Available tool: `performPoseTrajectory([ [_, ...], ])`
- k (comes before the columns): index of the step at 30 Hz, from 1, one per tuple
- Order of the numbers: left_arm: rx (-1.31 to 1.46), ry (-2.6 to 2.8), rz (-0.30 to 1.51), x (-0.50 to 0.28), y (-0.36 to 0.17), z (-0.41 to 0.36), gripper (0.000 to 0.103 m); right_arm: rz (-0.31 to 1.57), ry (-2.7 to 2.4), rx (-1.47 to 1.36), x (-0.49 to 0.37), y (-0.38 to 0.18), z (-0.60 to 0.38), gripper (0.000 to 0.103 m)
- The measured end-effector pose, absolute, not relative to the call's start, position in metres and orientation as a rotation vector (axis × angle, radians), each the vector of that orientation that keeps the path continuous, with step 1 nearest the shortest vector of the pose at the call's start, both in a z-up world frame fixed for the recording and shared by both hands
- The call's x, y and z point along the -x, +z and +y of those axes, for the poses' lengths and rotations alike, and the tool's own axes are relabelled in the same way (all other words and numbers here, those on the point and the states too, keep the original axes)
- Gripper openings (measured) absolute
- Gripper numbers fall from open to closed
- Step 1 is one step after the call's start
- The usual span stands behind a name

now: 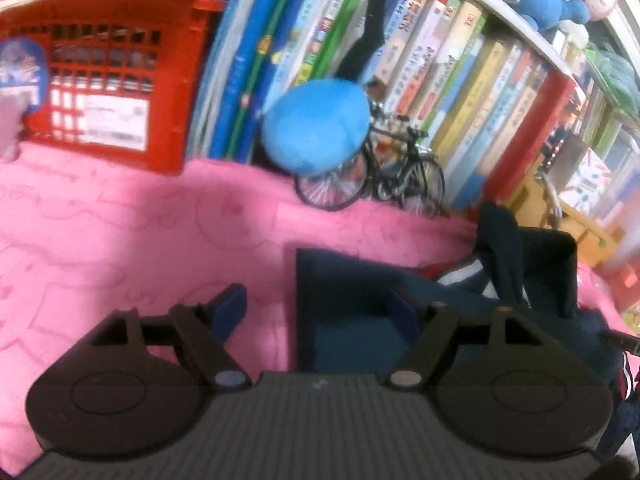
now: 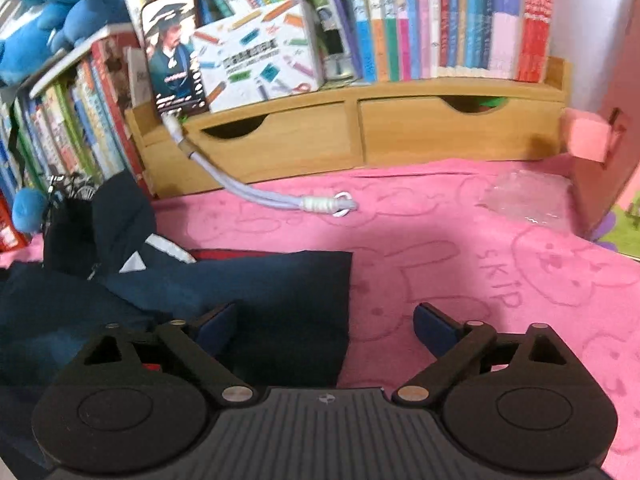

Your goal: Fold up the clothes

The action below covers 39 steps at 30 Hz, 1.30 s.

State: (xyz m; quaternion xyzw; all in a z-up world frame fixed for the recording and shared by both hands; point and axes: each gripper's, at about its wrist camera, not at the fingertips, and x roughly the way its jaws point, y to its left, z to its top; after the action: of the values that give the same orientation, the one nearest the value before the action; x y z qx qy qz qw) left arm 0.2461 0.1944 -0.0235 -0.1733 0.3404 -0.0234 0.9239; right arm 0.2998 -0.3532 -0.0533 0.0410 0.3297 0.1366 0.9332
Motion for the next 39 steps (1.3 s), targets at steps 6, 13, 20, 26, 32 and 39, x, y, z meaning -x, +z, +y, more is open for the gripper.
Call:
performPoseTrajectory([
  [6, 0.303, -0.047, 0.682, -0.256, -0.026, 0.185, 0.03, 0.658, 0.329, -0.033, -0.306, -0.054, -0.345, 0.072],
  [13, 0.448, -0.073, 0.67, -0.252, -0.034, 0.2, 0.016, 0.672, 0.37, -0.031, -0.316, -0.051, -0.343, 0.044],
  [20, 0.441, -0.121, 0.678, -0.256, -0.031, 0.2, 0.029, 0.647, 0.347, -0.039, -0.327, -0.053, -0.352, 0.063],
  [26, 0.371, -0.062, 0.654, -0.248, -0.026, 0.184, 0.007, 0.63, 0.348, -0.011, -0.325, -0.045, -0.339, 0.016],
  [32, 0.365, -0.038, 0.571, -0.246, -0.005, 0.186, 0.006, 0.6, 0.326, 0.039, -0.323, -0.032, -0.32, 0.009],
  [39, 0.268, 0.019, 0.651, -0.27, -0.013, 0.185, 0.008, 0.59, 0.272, 0.099, -0.345, -0.018, -0.299, 0.008],
])
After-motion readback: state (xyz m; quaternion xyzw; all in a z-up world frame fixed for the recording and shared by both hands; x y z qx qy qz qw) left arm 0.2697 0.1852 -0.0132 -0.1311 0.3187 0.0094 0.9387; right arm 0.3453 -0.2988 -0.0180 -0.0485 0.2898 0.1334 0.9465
